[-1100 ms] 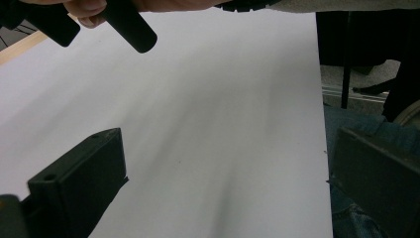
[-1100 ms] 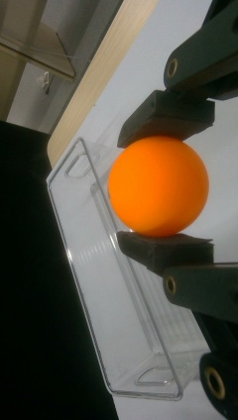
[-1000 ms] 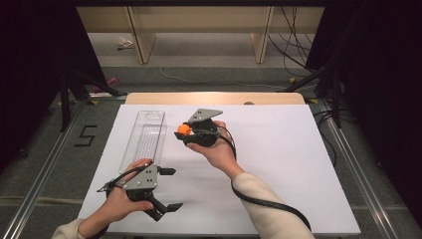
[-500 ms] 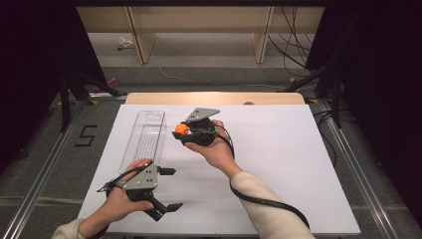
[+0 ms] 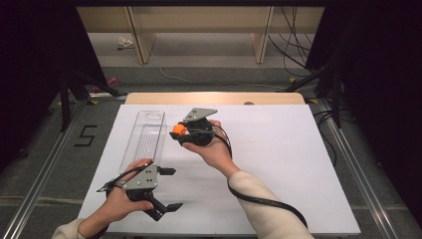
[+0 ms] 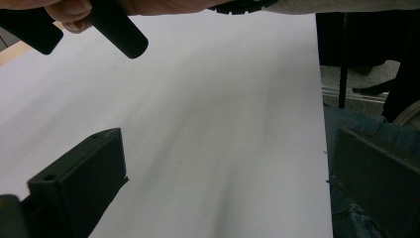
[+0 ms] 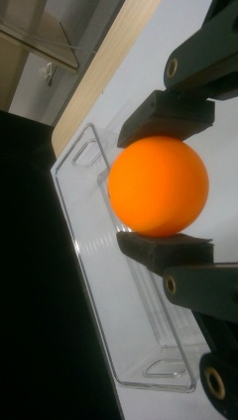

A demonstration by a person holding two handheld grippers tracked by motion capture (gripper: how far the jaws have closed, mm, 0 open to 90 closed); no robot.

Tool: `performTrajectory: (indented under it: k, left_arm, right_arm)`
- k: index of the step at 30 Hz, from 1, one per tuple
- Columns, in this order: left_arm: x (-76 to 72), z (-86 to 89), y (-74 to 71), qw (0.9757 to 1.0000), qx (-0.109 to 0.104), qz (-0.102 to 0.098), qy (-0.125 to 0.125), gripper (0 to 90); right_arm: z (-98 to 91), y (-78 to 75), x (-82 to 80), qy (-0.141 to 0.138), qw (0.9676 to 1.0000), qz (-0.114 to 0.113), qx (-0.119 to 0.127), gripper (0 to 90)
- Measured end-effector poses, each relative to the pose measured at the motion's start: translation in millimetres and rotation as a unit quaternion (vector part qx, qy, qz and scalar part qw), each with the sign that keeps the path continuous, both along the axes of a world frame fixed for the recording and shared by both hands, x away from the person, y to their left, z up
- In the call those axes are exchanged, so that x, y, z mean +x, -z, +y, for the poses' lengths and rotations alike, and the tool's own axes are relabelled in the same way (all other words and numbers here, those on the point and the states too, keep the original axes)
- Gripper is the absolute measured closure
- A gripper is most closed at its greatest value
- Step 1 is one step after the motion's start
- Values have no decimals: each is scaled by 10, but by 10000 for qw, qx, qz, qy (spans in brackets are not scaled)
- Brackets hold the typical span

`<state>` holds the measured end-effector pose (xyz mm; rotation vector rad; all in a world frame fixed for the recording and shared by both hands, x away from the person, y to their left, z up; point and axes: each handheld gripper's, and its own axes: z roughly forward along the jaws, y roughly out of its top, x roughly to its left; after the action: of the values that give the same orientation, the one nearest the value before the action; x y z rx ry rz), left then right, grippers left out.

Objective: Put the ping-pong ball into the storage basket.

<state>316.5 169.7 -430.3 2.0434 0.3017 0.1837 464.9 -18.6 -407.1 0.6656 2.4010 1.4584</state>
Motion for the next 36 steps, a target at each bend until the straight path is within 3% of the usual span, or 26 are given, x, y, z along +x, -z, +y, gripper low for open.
performTrajectory:
  k: [36]
  left_arm:
    - [-2, 1, -4, 10000, 2, -4, 16, 8]
  right_arm:
    - [187, -11, 16, -159, 9999, 3, -3, 516]
